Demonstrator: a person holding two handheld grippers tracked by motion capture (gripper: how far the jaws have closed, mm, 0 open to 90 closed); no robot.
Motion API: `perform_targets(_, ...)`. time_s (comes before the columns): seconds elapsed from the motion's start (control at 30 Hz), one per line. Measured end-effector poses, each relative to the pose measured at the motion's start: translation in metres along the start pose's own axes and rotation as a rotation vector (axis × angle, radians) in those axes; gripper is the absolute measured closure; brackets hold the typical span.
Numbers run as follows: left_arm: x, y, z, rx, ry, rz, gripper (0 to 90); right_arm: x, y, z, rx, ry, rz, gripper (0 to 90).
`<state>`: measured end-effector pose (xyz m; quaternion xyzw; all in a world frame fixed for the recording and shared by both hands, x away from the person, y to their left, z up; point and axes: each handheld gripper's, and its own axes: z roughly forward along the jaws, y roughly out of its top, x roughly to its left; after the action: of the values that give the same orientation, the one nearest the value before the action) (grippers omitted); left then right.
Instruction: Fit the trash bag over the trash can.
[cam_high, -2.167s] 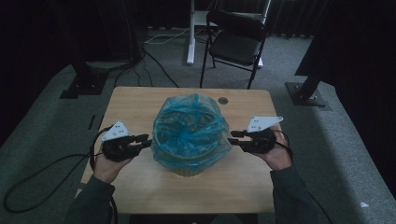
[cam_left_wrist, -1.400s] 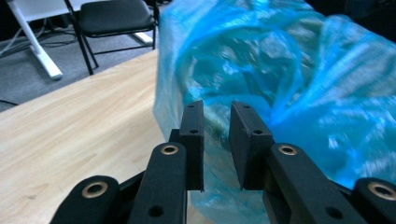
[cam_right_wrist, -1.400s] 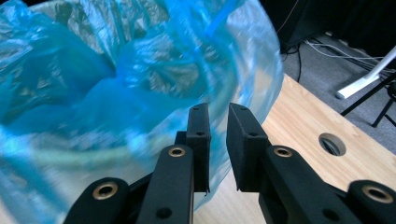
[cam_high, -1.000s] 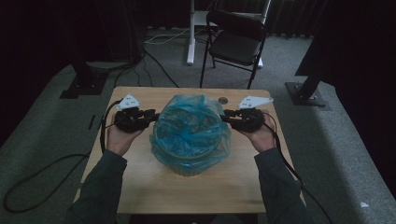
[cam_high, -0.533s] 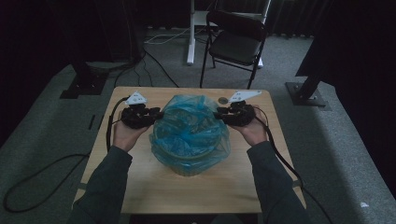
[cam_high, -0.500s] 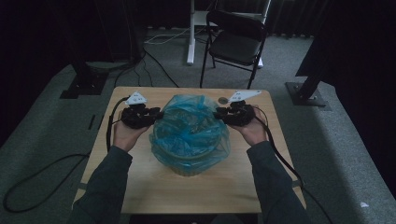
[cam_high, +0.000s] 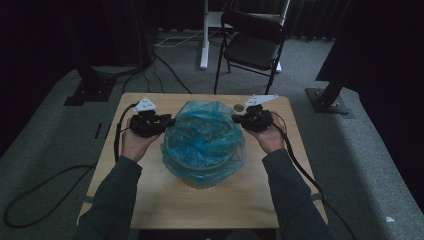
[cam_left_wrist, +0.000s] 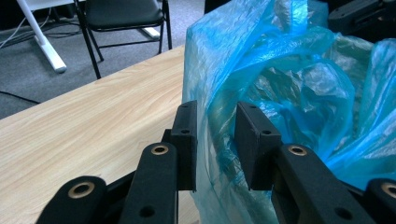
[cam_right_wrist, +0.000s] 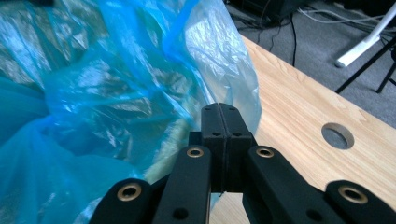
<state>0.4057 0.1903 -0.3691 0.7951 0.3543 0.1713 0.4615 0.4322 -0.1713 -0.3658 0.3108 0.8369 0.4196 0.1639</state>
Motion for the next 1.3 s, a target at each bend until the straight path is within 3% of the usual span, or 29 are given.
perform_targets(0.2,0.001,0.008,0.0,-0.003,0.021,0.01,70.2,-0.002,-0.001,0.004,0.02,-0.017,0.011,89.9)
perform_targets(0.37,0.006,0.017,0.005,-0.006,0.022,-0.002,70.1,-0.002,0.0,0.002,0.004,-0.022,0.014,89.4)
perform_targets(0.63,0.01,0.027,0.025,0.028,-0.007,-0.017,65.4,-0.003,0.001,-0.001,-0.016,-0.033,0.01,72.2)
perform_targets(0.77,0.013,0.031,0.034,0.043,-0.024,-0.031,65.8,-0.004,0.001,0.0,-0.011,-0.036,0.013,70.1)
perform_targets(0.83,0.014,0.031,0.037,0.048,-0.018,-0.032,71.5,-0.005,0.001,0.001,-0.008,-0.037,0.015,71.5)
perform_targets(1.0,0.02,0.026,0.044,0.074,0.008,-0.041,85.9,-0.005,0.0,0.003,0.004,-0.031,0.016,85.2)
perform_targets(1.3,0.026,0.018,0.051,0.089,-0.001,-0.061,89.3,-0.004,-0.002,0.011,0.03,-0.025,0.01,89.9)
